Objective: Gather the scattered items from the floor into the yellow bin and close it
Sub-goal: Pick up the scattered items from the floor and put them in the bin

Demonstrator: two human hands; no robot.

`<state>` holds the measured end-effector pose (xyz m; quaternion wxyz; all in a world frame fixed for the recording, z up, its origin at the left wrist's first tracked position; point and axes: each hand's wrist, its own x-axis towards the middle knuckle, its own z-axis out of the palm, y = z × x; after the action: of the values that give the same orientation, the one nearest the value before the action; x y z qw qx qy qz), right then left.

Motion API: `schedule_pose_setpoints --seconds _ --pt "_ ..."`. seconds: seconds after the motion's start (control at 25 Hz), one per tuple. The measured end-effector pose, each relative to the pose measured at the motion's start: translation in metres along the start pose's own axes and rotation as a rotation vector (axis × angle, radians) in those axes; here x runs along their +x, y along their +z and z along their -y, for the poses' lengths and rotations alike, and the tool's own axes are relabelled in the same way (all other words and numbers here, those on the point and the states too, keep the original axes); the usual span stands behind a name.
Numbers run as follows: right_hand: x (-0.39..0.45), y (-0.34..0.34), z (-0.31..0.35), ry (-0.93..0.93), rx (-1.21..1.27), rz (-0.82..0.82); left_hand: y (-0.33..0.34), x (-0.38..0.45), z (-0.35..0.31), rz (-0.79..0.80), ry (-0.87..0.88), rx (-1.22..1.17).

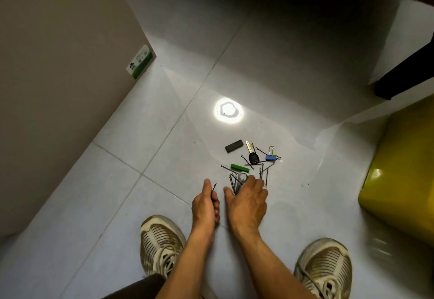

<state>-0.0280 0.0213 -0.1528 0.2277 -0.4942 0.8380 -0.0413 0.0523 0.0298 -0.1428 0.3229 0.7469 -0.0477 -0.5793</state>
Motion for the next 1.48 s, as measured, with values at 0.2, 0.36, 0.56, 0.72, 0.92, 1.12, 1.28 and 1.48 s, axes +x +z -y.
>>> schedule_pose_setpoints --seconds 0.2,0.36,0.56,0.72,0.92,1.12,1.28,1.48 --pt "0.006 0.003 0.010 -0.053 0.045 0.032 -0.004 0.002 0.000 0.006 -0.014 0.014" --pt "0.020 -0.003 0.015 0.011 0.068 0.119 -0.005 0.002 -0.001 -0.004 -0.018 -0.008" --pt "0.022 -0.002 0.012 -0.022 0.247 0.174 -0.006 0.003 -0.001 -0.006 -0.021 -0.014" --pt "0.030 -0.007 0.002 0.084 0.531 0.285 -0.008 0.001 -0.004 -0.008 -0.020 -0.047" --pt "0.032 -0.065 -0.024 0.422 1.228 0.543 0.015 -0.022 -0.023 0.090 0.027 -0.071" --pt "0.024 -0.161 -0.066 0.448 1.656 0.398 0.087 -0.087 -0.040 0.266 0.125 0.055" --pt "0.029 -0.252 -0.113 0.450 1.811 -0.031 0.170 -0.171 -0.053 0.465 0.260 0.304" --pt "0.053 -0.344 -0.187 0.694 1.730 -0.396 0.274 -0.262 -0.073 0.717 0.293 0.316"
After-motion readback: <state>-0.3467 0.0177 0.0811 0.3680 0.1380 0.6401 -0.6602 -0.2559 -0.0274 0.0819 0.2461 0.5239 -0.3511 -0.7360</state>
